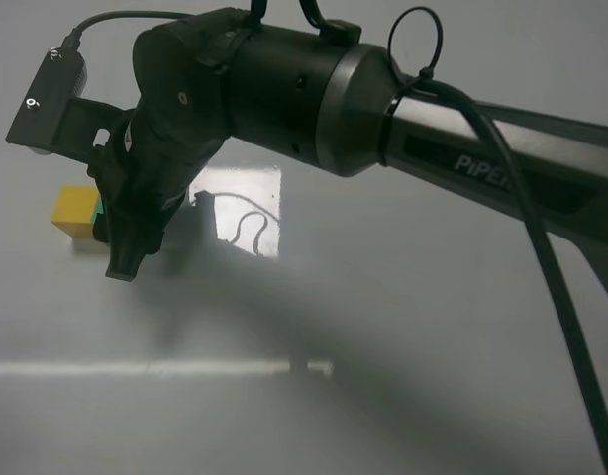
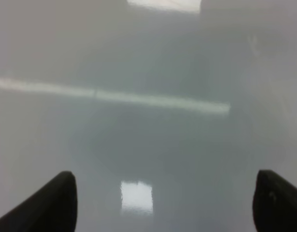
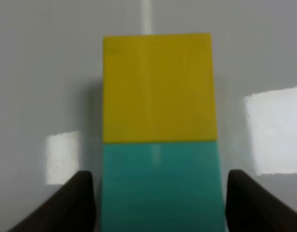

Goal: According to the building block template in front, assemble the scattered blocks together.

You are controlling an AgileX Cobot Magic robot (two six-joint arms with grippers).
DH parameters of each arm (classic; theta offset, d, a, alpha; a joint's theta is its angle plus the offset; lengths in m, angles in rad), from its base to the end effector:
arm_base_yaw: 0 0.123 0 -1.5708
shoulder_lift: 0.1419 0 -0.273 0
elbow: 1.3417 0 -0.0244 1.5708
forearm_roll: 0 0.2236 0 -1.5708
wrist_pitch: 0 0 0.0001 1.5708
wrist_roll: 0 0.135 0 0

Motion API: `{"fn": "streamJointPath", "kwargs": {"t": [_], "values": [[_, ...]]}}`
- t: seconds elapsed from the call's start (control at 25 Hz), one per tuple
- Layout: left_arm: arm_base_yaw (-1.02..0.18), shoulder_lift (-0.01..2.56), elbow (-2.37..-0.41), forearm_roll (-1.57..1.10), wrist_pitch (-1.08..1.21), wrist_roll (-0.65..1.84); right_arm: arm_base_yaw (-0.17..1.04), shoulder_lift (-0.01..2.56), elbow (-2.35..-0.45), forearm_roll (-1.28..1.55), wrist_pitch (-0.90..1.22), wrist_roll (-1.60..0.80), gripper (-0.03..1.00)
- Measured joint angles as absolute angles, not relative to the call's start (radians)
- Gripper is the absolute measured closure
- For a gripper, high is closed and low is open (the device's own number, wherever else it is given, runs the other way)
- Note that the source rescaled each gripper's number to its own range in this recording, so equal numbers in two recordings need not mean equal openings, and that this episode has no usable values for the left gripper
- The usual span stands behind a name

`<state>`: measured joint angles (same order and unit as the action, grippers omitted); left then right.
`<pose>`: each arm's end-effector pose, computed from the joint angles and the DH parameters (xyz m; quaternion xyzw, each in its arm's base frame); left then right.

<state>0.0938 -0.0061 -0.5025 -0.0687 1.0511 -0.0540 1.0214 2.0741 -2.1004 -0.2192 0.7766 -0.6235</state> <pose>0.0226 -0.0060 0.2464 -0.0613 0.8457 -0.0238 0.5295 0.2732 0.4068 0.3098 -0.6795 0.5811 -0.0149 0.4476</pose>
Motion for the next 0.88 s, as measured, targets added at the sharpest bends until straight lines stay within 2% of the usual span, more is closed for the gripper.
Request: {"fn": "streamJointPath", "kwargs": {"t": [0.88], "values": [[0.094, -0.006, -0.503, -0.069, 1.051, -0.054, 1.042, 2.087, -2.127, -0.166, 0.695, -0.605, 0.46]]}}
